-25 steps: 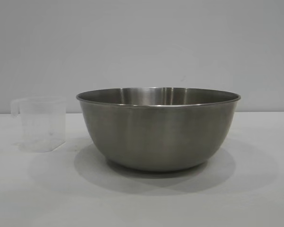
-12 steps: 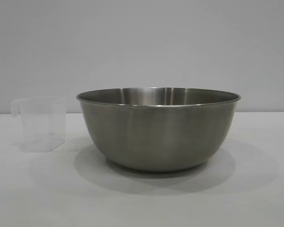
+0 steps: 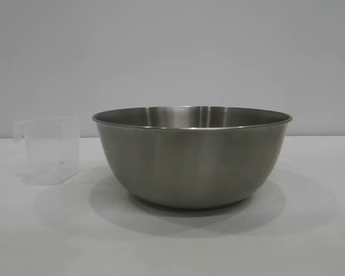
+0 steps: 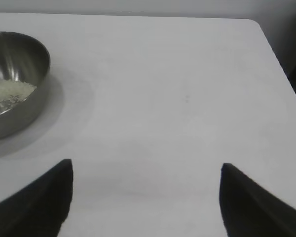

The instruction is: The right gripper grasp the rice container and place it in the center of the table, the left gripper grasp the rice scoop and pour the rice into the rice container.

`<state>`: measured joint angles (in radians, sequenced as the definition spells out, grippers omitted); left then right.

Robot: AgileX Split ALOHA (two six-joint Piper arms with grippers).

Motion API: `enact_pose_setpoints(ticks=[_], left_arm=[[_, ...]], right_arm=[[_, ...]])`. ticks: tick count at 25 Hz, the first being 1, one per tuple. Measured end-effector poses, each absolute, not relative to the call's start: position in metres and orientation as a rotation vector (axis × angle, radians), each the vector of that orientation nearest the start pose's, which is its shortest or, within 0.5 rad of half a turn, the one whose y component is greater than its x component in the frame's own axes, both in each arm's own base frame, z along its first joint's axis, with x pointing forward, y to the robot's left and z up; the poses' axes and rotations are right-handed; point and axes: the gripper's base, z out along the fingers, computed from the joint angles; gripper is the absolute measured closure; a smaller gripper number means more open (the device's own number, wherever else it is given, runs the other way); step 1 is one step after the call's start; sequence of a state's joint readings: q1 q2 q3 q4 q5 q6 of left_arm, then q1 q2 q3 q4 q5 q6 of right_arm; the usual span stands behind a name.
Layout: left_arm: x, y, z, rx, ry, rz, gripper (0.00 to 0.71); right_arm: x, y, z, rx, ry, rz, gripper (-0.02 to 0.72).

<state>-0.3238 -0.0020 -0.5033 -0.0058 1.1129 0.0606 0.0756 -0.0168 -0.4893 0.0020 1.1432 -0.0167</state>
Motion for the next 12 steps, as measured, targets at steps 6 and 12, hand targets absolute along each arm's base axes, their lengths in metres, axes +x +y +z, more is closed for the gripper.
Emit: enact_pose_setpoints(ticks=[6, 12], left_arm=[[-0.0078, 0.0021, 0.2700, 0.404, 2.066, -0.164, 0.239], [-0.0078, 0.0021, 0.2700, 0.404, 2.066, -0.164, 0.239]], right_arm=[[-0.0099, -0.0006, 0.2677, -0.098, 2.119, 0.037, 0.164], [-0.0099, -0.0006, 0.2677, -0.098, 2.119, 0.037, 0.164]])
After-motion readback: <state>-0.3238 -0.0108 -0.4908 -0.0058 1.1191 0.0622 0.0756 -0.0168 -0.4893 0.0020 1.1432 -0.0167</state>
